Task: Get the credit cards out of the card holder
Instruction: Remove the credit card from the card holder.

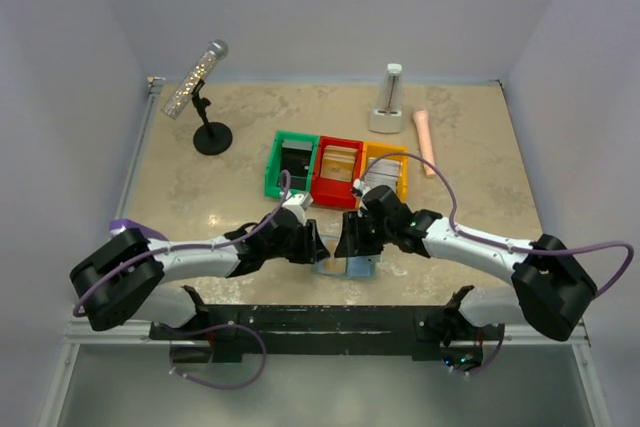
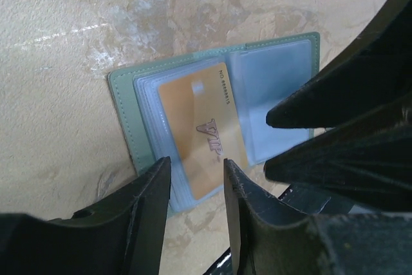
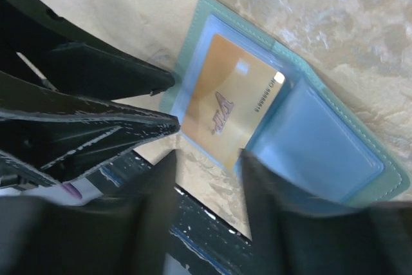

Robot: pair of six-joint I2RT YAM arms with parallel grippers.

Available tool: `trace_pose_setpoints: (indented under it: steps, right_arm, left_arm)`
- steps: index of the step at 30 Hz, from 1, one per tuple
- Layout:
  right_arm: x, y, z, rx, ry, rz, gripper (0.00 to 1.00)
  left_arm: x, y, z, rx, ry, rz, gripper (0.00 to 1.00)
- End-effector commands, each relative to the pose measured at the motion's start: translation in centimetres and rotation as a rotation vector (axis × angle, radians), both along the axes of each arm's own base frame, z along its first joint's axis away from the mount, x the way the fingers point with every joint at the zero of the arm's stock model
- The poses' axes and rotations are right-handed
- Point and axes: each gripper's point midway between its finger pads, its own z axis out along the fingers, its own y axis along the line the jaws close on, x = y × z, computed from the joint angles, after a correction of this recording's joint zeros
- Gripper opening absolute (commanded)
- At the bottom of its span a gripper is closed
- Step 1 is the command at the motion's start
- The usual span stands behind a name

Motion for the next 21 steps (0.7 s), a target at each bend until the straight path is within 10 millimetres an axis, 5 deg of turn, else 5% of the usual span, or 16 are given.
trace_pose_setpoints:
  steps: [1,10,21]
  right_arm:
    - [0.0,0.0,-0.7,0.017,-0.007,-0.011,0.53]
    - [0.5,-0.5,-2.0,-0.031,0.01,-0.053,0.43]
    - [0.4,-0.9,-3.1,-0.052,0.038,-0.094,0.39]
  left_arm:
    - [0.8,-1.2,0.9,-0.032,-0.036,-0.024,0.42]
    - [1.0,-2.0,1.1,-0.056,-0.038,-0.043,0.41]
    - [0.4,-1.7,-0.9,-0.034,0.011,-0.035,0.38]
